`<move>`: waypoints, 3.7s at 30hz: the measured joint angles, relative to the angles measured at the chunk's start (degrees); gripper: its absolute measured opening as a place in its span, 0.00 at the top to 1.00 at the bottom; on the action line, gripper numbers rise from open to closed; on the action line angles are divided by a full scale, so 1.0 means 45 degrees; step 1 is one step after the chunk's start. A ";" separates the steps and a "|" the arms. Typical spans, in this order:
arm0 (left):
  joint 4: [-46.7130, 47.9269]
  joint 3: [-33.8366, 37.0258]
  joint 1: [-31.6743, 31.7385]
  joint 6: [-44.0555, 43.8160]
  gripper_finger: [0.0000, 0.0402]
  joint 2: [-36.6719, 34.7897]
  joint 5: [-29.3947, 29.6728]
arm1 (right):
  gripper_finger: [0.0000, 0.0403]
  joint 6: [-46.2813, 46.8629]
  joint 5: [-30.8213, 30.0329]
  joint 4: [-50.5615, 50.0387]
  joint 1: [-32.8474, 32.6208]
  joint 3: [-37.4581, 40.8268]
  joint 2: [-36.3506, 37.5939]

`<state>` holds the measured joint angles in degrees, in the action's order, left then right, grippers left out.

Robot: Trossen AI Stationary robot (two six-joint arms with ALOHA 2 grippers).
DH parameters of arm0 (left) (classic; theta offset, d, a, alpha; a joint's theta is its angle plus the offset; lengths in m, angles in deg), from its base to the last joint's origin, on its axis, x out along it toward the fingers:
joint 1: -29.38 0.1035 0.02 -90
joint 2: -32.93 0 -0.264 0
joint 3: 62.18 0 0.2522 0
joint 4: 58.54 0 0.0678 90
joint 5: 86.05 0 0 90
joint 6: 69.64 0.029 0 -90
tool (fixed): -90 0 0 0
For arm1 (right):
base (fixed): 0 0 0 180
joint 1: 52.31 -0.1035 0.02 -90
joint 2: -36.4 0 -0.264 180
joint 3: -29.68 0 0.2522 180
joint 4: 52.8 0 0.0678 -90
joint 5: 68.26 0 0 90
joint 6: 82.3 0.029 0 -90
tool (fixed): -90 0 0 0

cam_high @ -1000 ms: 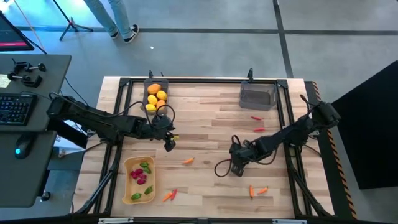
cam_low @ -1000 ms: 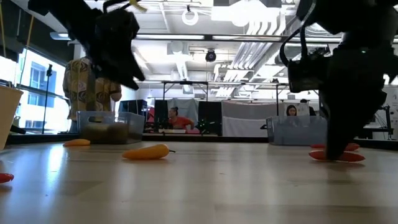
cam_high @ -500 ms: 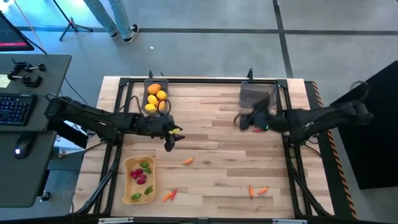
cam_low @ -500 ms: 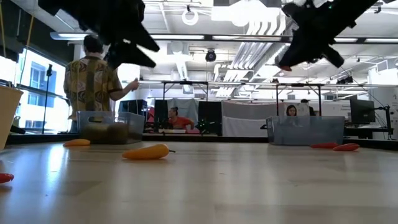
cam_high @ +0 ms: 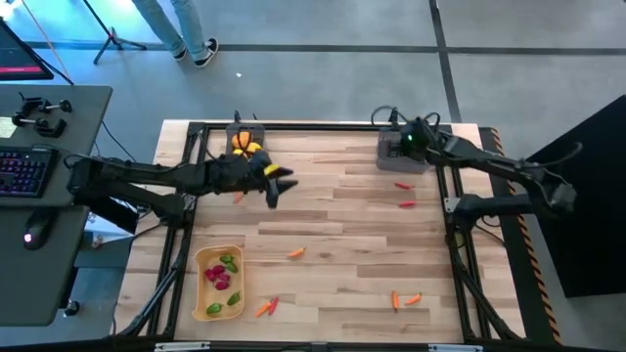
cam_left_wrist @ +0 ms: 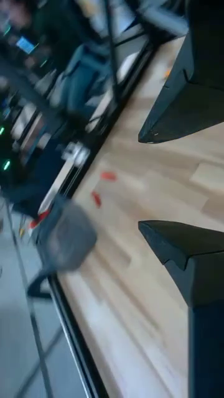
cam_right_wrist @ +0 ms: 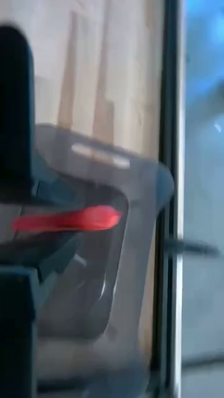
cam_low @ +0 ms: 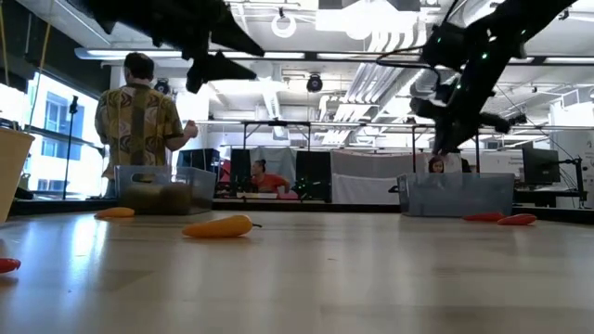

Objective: Sort produce into baskets
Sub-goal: Put the center red chili into the right black bin, then put the center yellow chili into the right black bin

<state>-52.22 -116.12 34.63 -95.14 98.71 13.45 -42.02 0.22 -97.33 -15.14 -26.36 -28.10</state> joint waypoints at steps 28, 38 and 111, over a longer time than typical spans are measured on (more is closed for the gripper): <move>0.6684 -0.1559 0.1172 0.2229 0.50 -0.0098 -0.0473 | 0.48 -0.5900 0.5678 0.7878 -0.8180 -0.0010 -0.1742; 0.6755 -0.1452 0.1209 0.3026 0.50 -0.0189 -0.0473 | 0.48 -0.6092 0.4790 0.8483 -0.9977 -0.2961 -0.6793; 0.5365 -0.1438 0.1248 -0.1719 0.50 -0.0277 0.2189 | 0.97 -0.3695 0.1598 0.0307 -0.0238 0.1753 0.3352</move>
<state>-28.07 -122.59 40.25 -102.87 97.46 23.30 -58.65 7.42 -95.95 -16.21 -18.47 -13.01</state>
